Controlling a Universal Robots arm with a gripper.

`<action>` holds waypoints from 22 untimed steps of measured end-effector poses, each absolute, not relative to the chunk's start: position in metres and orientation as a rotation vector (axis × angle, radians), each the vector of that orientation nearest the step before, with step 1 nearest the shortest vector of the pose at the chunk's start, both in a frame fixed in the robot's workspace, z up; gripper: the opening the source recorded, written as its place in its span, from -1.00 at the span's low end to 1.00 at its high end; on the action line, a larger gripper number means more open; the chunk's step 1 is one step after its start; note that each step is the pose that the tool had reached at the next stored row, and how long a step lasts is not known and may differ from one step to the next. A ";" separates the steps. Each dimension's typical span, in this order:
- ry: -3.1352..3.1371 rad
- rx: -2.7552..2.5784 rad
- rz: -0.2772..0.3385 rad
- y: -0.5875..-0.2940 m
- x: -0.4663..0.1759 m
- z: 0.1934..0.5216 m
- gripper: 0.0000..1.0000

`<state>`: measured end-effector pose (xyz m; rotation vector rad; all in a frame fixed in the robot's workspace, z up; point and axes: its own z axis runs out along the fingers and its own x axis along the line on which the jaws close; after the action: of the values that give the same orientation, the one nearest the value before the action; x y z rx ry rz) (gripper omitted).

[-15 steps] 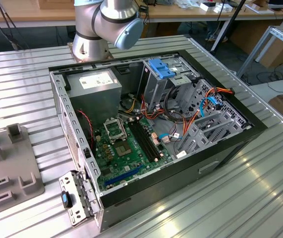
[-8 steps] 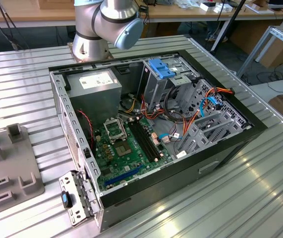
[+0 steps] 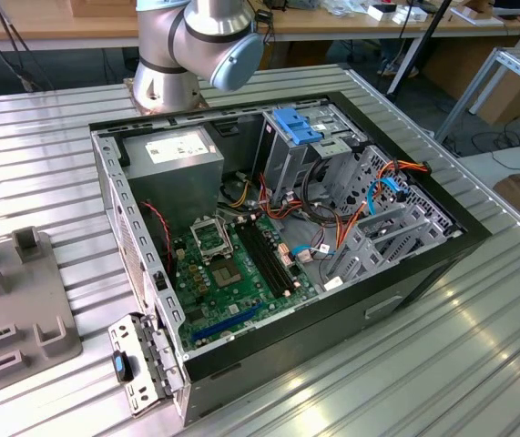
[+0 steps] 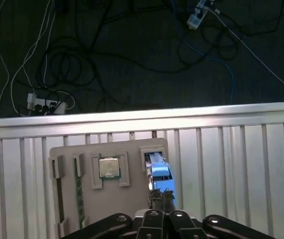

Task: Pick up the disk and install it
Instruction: 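Pick up the disk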

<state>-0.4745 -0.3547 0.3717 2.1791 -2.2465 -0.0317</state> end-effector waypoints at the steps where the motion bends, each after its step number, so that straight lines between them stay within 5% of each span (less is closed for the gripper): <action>1: -2.234 2.193 -0.030 -0.355 -0.475 0.372 -0.79; 6: -2.217 2.256 0.021 -0.355 -0.476 0.372 -0.79; 22: -2.285 2.189 0.019 -0.354 -0.475 0.370 -0.79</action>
<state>-0.4746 -0.3535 0.3702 2.1890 -2.2849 0.0187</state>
